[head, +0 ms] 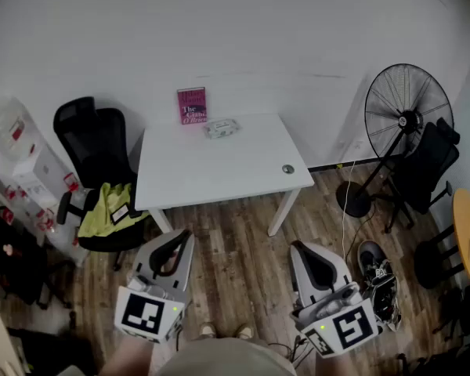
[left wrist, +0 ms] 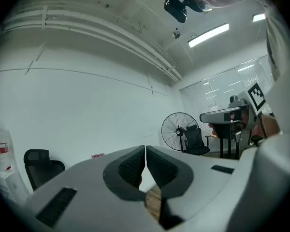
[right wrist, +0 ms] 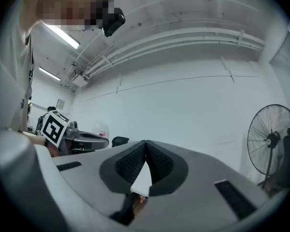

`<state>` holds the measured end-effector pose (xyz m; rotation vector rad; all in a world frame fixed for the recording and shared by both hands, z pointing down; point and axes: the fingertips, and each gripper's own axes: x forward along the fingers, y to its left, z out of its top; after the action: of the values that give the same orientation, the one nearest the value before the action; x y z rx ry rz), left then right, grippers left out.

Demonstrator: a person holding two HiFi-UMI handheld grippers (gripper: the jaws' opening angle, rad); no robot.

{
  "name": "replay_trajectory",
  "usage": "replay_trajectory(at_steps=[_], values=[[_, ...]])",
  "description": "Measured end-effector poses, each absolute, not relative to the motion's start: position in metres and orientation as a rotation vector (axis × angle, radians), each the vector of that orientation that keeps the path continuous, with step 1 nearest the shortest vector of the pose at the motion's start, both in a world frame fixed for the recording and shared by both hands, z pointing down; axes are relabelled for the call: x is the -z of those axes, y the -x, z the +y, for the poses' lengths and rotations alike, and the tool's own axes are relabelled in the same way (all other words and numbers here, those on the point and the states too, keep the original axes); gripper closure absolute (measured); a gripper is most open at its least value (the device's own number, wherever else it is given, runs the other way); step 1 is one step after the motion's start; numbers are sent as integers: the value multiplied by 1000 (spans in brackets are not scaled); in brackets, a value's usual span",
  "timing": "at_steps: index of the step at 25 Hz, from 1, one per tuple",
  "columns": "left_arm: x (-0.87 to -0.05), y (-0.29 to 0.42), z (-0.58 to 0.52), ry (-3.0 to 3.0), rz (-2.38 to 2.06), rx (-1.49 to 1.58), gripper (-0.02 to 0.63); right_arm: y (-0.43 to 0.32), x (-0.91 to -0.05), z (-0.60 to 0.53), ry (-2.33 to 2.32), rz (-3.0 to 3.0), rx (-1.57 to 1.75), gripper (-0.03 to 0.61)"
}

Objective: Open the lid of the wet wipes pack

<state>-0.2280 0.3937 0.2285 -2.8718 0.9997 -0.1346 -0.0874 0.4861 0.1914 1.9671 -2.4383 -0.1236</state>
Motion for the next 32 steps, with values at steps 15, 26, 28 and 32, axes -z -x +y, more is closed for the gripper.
replay_trajectory(at_steps=[15, 26, 28, 32], values=[[-234, 200, 416, 2862, 1022, 154, 586, 59, -194, 505, -1981, -2510, 114, 553], [-251, 191, 425, 2821, 1110, 232, 586, 28, -221, 519, -1928, -2456, 106, 370], [-251, 185, 425, 2817, 1111, 235, 586, 24, -224, 517, -1915, -2460, 90, 370], [-254, 176, 417, 2828, 1108, 229, 586, 20, -230, 506, -1899, -2462, 70, 370]])
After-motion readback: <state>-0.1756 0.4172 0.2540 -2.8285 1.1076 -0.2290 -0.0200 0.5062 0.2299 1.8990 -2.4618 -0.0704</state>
